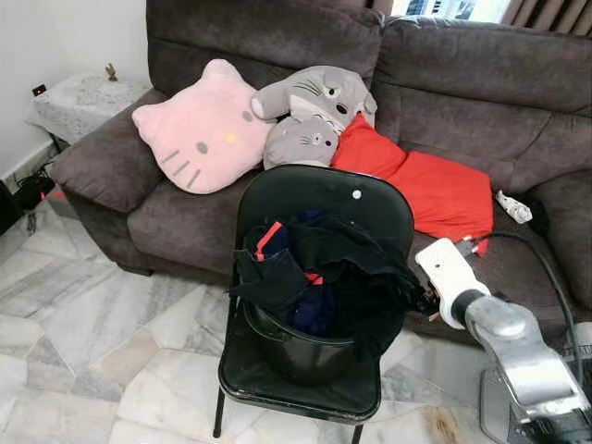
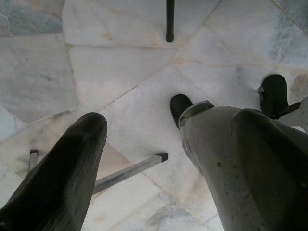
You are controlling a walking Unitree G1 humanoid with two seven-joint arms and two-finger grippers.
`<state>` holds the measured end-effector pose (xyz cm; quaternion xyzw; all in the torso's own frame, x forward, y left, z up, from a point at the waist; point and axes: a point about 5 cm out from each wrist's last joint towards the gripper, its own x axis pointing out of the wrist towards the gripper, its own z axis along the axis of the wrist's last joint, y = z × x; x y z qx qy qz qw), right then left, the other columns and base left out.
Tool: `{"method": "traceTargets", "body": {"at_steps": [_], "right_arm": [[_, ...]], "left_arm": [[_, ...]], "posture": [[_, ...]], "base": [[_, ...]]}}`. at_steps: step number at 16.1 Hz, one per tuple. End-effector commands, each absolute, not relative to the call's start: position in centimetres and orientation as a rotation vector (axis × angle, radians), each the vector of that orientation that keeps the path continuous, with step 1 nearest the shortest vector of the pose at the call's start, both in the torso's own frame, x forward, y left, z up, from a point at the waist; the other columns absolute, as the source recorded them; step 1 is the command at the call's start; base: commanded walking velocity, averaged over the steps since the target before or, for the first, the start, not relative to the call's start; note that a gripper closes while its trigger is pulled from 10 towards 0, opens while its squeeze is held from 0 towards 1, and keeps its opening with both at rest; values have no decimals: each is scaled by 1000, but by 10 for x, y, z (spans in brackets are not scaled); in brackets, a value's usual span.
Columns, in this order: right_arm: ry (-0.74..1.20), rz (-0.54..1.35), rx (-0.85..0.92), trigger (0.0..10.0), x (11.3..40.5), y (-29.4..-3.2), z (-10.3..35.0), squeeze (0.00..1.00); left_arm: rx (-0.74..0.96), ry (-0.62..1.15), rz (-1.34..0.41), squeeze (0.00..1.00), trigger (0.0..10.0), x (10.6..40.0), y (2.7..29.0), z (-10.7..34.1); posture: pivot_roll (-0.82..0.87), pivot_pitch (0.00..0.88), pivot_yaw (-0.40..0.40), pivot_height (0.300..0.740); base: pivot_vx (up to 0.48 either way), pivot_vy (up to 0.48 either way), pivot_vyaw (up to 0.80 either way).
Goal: Hang hanger
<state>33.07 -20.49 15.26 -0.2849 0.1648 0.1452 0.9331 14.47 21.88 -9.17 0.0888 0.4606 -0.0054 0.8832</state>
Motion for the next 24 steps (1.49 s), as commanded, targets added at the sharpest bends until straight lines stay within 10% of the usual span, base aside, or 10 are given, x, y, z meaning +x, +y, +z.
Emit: {"method": "traceTargets", "body": {"at_steps": [1, 24], "right_arm": [[342, 299, -594, 10000, 333, -204, 151, 0], [250, 206, -498, 10000, 354, -190, 126, 0]], "left_arm": [[183, 1029, -37, 0, 10000, 126, 213, -100], [184, 1044, -58, 0, 10000, 103, 198, -108]], "posture": [[-116, 122, -58, 740], [-103, 125, -55, 740]], "base": [[0, 0, 0], [0, 0, 0]]}}
